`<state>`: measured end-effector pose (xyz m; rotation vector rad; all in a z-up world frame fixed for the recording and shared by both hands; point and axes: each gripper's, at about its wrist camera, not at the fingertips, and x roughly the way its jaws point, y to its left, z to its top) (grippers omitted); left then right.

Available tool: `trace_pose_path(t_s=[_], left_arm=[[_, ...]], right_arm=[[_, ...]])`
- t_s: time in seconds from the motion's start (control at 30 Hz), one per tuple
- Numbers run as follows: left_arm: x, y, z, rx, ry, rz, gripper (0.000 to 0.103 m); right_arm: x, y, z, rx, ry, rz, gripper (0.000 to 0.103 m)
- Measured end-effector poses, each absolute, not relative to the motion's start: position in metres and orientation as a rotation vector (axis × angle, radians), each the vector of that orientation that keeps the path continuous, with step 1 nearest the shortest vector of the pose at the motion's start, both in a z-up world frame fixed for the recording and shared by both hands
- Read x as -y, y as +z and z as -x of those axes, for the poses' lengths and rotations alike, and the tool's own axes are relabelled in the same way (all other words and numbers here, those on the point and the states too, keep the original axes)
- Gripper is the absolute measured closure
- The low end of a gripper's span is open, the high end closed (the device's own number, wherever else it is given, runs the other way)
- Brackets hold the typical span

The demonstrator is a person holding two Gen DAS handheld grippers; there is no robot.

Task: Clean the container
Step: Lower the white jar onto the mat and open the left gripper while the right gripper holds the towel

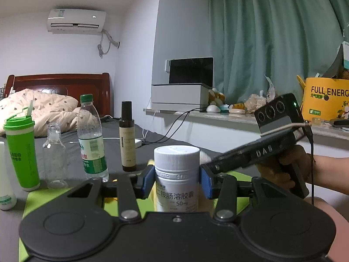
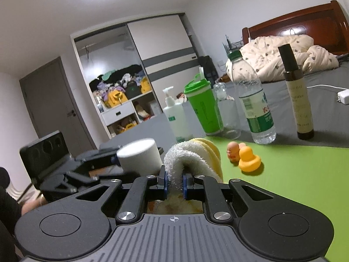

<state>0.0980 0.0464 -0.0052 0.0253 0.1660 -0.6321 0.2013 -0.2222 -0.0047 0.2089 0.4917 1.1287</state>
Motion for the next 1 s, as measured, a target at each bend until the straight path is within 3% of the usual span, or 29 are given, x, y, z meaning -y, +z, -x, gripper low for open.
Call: trace_pose_path(t_s=[0.6,1.0], left_arm=[[-0.055,-0.026,-0.124,-0.199,-0.516,0.012,0.06],[-0.043,-0.049,-0.131,-0.246,-0.294,-0.024,0.06]], right_arm=[[0.226,-0.014,-0.164,-0.521,1.156,-0.147,0.09],[0.265,-0.002,-0.137,-0.409,1.027,-0.274,0.09]])
